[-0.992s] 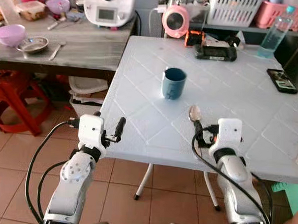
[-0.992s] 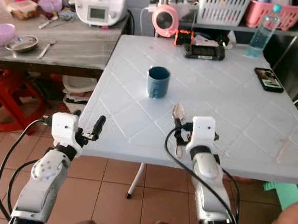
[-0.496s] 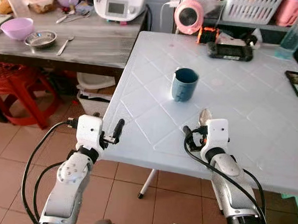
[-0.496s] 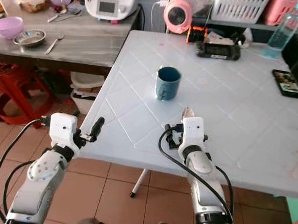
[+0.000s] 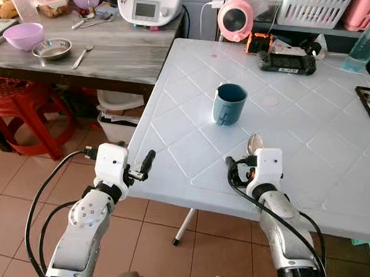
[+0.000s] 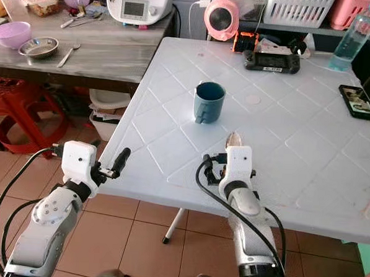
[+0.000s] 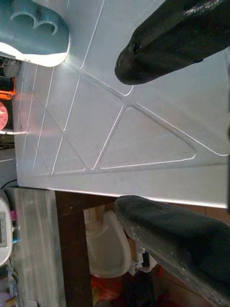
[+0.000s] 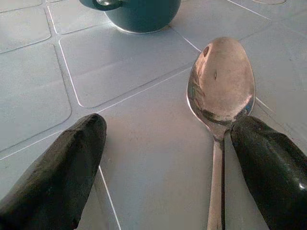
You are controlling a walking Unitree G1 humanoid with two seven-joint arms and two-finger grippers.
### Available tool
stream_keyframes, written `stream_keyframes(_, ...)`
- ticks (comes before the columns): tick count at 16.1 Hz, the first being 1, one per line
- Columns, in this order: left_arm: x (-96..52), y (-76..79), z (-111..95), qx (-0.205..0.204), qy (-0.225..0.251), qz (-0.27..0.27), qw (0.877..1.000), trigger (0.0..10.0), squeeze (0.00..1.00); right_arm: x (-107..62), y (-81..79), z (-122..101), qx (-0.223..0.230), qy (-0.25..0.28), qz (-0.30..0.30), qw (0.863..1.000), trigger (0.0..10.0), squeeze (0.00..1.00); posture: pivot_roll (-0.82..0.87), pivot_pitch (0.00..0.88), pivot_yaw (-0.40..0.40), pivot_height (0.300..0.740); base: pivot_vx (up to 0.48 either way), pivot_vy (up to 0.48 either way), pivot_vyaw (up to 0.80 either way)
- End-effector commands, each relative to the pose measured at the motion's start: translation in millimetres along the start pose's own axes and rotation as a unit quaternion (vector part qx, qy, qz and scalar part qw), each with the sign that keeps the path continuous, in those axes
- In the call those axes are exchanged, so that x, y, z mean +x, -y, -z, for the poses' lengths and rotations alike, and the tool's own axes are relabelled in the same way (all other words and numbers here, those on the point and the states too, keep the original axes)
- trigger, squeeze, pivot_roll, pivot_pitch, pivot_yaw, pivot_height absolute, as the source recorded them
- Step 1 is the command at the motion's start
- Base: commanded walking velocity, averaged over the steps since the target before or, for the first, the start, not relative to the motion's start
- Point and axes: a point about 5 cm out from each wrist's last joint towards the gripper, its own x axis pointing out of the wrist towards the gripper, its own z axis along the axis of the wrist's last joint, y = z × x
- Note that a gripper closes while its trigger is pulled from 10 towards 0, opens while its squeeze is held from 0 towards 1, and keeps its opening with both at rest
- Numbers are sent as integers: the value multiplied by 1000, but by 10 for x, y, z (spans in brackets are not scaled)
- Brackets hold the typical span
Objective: Setting the table
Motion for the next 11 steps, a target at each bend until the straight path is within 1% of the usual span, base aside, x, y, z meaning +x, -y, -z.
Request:
stream_keyframes(1, 2, -2, -30, 1, 2, 6, 1000, 10000, 0, -25, 13, -87, 7, 20, 13, 1000, 10000, 0, -4, 26, 37, 740, 0, 0, 0)
stream_keyframes(2, 11, 3, -30, 1, 0, 8, 1000, 10000, 0, -49, 7, -159, 8, 35, 22, 999, 10000, 0, -7, 24, 37, 740, 0, 0, 0)
stream_keyframes(3, 17, 12, -27, 0, -1, 10, 1000, 10000, 0, -57, -4, -165, 8, 35, 23, 999, 10000, 0, -10, 23, 36, 740, 0, 0, 0)
stream_keyframes(7, 30, 31, -23, -2, -2, 16, 1000, 10000, 0, -84, -1, -106, 8, 18, 31, 999, 10000, 0, -15, 24, 35, 740, 0, 0, 0)
stream_keyframes(8, 34, 43, -21, -3, -4, 18, 1000, 10000, 0, -104, 36, -13, 2, -13, 42, 999, 10000, 0, -18, 27, 32, 740, 0, 0, 0)
stream_keyframes(9, 35, 50, -19, -4, -5, 20, 1000, 10000, 0, -112, 72, 46, -1, -34, 51, 998, 10000, 0, -19, 27, 31, 740, 0, 0, 0)
stream_keyframes(10, 34, 55, -16, -6, -6, 22, 1000, 10000, 0, -117, 108, 106, 7, -58, 60, 996, 9725, 0, -19, 30, 30, 740, 0, 0, 0)
stream_keyframes(11, 34, 58, -12, -6, -8, 23, 1000, 10000, 0, -116, 112, 124, 18, -64, 60, 996, 6314, 0, -18, 32, 30, 740, 0, 0, 0)
